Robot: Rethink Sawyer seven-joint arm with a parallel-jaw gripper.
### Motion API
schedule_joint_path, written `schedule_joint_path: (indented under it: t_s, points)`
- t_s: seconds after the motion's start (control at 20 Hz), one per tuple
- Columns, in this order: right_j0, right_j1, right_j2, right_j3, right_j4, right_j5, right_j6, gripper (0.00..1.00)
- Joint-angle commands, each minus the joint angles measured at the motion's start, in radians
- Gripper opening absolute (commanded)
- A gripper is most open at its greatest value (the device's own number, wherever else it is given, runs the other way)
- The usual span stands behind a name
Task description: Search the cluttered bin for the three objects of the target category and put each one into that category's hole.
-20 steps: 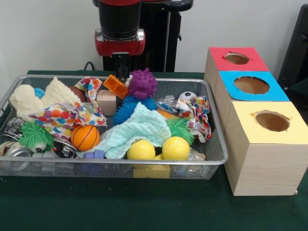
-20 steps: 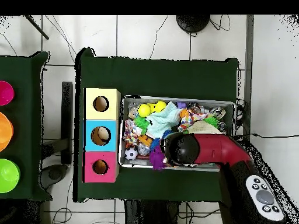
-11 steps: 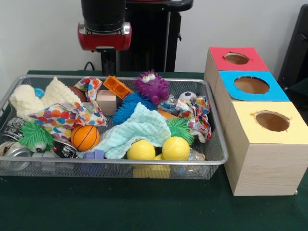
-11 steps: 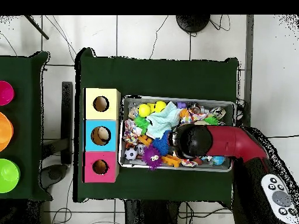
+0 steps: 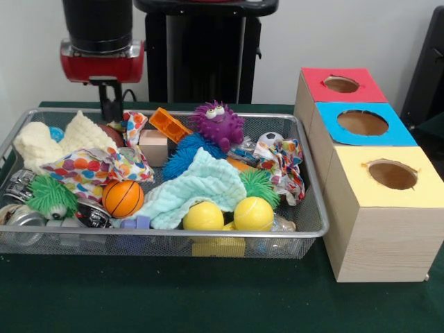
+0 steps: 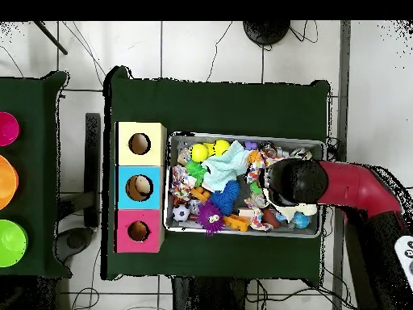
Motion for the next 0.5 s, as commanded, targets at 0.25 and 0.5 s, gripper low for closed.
schedule_joint_path:
  t_s: [0.25,0.5]
  points:
    - [-0.126,0.135,0.12,-0.091,-0.121,0.035,-0.408,0.0]
    - [-0.167,0.14,0.137,-0.051,-0.143,-0.005,-0.398,0.0]
